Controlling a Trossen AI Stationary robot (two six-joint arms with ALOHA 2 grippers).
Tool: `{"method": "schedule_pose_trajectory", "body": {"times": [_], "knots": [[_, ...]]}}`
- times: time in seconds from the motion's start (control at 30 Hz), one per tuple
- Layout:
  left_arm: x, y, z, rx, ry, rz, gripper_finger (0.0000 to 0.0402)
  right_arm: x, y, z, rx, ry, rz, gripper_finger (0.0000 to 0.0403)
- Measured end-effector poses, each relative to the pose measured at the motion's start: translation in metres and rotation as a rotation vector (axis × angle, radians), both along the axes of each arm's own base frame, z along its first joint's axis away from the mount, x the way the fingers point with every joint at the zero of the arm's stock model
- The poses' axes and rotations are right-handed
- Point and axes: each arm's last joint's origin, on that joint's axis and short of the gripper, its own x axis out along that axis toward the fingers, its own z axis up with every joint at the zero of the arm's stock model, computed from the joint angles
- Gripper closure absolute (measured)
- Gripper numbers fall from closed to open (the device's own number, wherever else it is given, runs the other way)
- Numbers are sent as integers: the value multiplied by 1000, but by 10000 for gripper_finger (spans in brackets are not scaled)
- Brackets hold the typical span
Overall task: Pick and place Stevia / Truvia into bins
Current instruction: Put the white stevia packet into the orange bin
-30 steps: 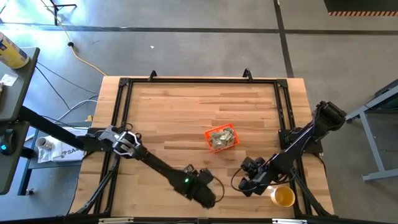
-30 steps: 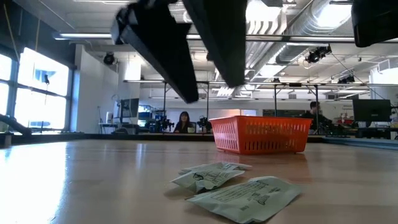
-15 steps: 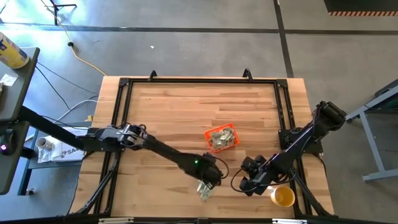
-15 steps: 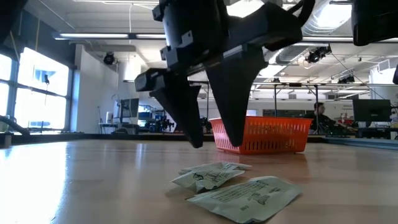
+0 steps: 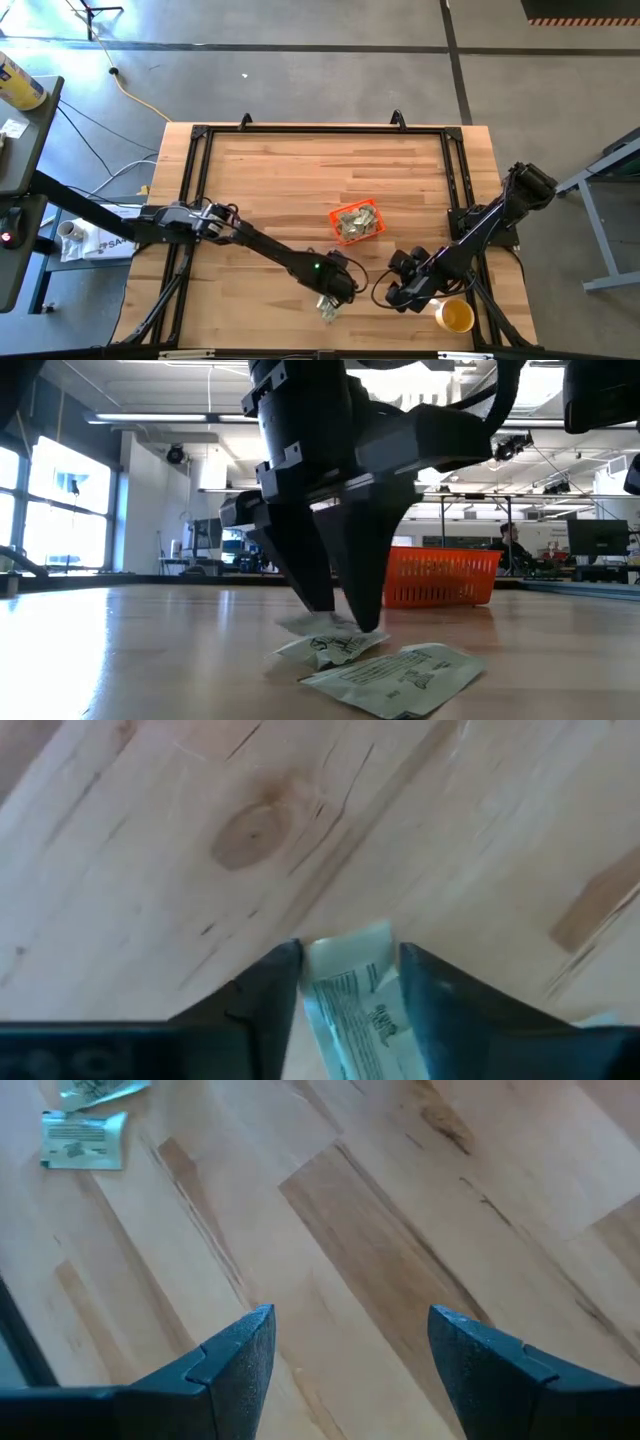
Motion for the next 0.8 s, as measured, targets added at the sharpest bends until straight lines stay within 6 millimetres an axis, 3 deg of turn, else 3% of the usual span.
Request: {"method": "schedule_pose_trajectory", "body": {"times": [0.23, 0.47, 0.63, 0.8], "knots": [[0, 7, -2, 26, 37, -94, 293, -2, -3, -1, -33, 24, -6, 151], [1, 10, 13, 69, 68, -136, 375, 0, 4, 5, -64, -118, -52, 151], [5, 11, 54, 149, 55, -203, 377, 8, 4, 21, -136, -167, -73, 151], [6, 14, 98, 257, 32, -301, 373, 4, -3, 32, -216, -48, -51, 151]]}}
